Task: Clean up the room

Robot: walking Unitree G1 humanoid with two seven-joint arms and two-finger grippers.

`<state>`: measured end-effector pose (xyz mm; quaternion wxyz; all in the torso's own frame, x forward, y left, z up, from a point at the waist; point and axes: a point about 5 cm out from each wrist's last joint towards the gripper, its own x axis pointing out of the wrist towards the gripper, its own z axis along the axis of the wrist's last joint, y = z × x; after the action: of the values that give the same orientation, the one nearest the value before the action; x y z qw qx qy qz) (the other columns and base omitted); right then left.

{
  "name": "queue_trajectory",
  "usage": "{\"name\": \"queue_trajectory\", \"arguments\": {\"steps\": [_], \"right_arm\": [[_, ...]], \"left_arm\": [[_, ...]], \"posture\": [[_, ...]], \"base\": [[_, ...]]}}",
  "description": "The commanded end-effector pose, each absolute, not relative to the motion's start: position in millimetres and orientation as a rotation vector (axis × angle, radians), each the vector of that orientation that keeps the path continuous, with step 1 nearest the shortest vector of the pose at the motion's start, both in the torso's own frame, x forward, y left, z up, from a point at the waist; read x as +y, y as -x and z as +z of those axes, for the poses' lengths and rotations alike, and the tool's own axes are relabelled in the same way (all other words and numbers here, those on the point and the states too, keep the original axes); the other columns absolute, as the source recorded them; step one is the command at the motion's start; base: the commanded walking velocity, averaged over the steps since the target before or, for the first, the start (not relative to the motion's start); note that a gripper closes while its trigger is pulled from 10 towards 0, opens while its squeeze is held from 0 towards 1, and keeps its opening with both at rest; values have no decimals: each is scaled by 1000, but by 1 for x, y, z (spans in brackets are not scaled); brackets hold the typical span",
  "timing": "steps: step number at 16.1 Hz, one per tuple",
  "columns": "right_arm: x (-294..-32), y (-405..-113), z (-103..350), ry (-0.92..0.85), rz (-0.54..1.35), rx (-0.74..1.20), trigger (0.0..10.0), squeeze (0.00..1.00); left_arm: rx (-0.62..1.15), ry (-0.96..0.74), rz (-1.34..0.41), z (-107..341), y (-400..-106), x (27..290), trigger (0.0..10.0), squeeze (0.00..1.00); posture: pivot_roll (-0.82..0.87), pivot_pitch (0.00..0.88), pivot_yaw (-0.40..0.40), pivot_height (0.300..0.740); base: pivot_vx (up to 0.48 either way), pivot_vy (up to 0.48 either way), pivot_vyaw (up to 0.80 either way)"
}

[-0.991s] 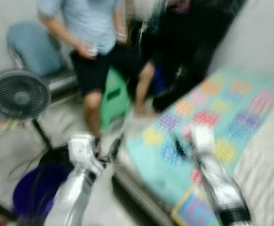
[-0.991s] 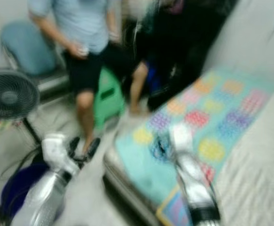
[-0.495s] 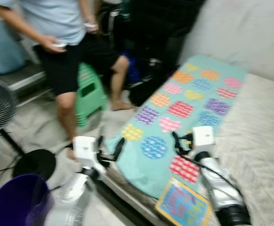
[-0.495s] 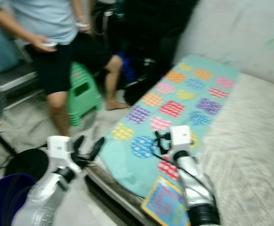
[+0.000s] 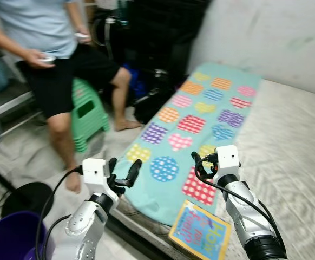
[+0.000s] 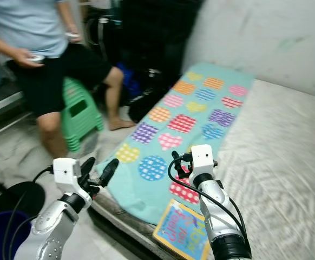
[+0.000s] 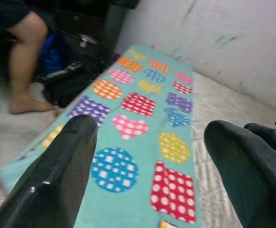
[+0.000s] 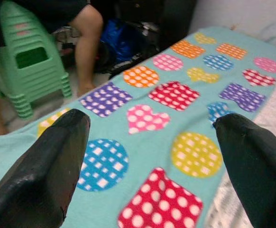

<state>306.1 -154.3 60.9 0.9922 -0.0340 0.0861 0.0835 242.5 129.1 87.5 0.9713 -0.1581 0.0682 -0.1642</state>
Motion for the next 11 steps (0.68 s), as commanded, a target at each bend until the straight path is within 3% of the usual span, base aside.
{"name": "queue_trajectory", "arguments": {"steps": [1,9,11], "right_arm": [[-155,-308,64,70,156,161,10000,0],[-157,-309,67,86,143,141,10000,0],[-158,-309,69,90,144,127,10000,0]], "left_arm": [[137,308,-334,88,-244,130,10000,0],[139,306,-334,88,-244,129,10000,0],[139,305,-336,88,-244,129,10000,0]], "posture": [[-82,0,-10,740],[-83,0,-8,740],[-83,0,-8,740]], "base": [[0,0,-800],[0,0,-800],[0,0,-284]]}}
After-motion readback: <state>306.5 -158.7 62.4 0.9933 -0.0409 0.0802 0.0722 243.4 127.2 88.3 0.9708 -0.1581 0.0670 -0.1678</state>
